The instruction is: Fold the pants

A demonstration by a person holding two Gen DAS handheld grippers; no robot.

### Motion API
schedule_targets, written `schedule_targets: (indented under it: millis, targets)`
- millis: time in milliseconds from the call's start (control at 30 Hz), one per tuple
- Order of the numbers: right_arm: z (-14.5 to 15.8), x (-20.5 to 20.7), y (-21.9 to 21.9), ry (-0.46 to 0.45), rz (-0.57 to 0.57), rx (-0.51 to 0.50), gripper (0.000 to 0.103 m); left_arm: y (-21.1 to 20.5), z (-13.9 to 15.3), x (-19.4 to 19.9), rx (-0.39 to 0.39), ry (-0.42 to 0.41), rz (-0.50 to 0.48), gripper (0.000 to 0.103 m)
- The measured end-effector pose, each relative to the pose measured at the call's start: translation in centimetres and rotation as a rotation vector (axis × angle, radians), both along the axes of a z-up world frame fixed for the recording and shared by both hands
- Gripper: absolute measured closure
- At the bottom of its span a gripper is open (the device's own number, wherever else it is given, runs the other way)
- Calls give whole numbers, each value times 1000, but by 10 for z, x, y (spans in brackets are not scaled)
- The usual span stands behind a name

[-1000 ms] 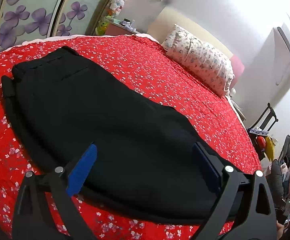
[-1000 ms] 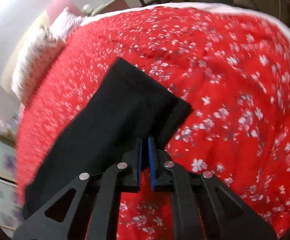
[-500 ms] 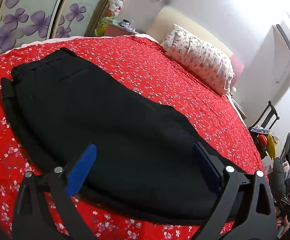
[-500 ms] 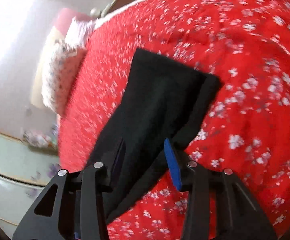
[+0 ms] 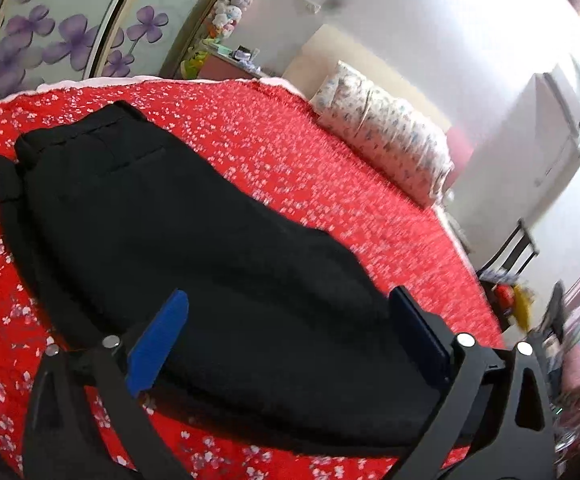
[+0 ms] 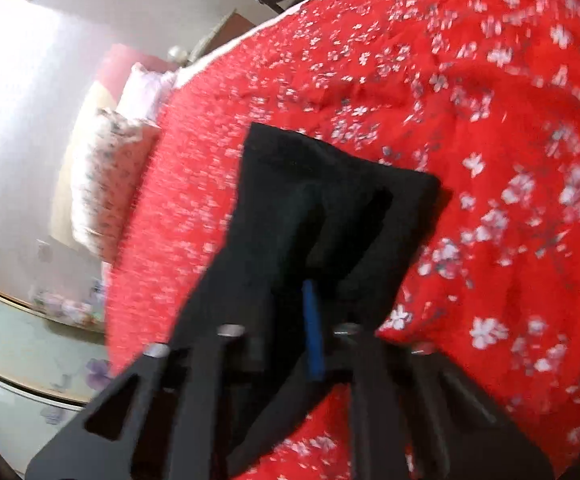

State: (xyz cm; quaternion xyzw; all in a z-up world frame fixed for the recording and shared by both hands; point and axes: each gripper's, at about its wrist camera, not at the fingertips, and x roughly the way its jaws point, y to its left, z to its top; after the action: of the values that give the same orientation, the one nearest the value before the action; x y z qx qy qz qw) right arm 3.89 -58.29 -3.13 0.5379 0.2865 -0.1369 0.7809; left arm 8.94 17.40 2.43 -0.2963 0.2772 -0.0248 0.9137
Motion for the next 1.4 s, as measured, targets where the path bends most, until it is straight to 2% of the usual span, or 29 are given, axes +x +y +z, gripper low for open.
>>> schedule_targets:
  millis: [67,133,300,367,400,467,533,567,633,667,733,833,1000,1067,1167,1400]
  targets:
    - [-3,-11,-5,-51,-24,69,98,11,0,1,-63,-8,-7,3]
    - [1,-19,-5,-77,-32,92,98,20,-2,2,-120,4,-8,3]
    - [34,-42,8,-146,-32,56,98,34,-6,1,-204,15,4,3]
    - [40,-38,10,-82,-11,-43,98,33,-7,1,-202,19,4,3]
    - [35,-29,11,-16,9,-83,98,33,-8,1,-200,23,3,3]
    - [25,-19,10,99,35,-85,97,31,-9,1,-196,30,-4,3]
    - [24,-23,5,84,22,-30,97,29,-8,1,-184,31,-5,3]
    - [28,-26,2,67,17,-18,92,28,-8,0,-180,30,-5,3]
    - [43,-40,-3,52,-49,-78,60,28,-7,-1,-168,27,-4,3]
    - [49,-46,-4,51,-80,-117,57,27,-7,-1,-165,29,-4,3]
    - [57,-56,-9,32,-124,-170,57,27,-8,0,-166,33,-7,3]
    - [50,-59,-18,7,-120,-118,58,26,-10,1,-171,40,-4,3]
    - [38,-54,-27,65,-140,-112,58,21,-9,0,-155,39,-7,3]
    - [34,-50,-27,118,-155,-123,58,21,-9,0,-147,40,-9,3]
    - [26,-51,-31,121,-173,-92,58,21,-11,0,-151,46,-8,3]
    - [17,-30,-35,89,-126,-167,58,23,-13,-1,-154,48,-7,3]
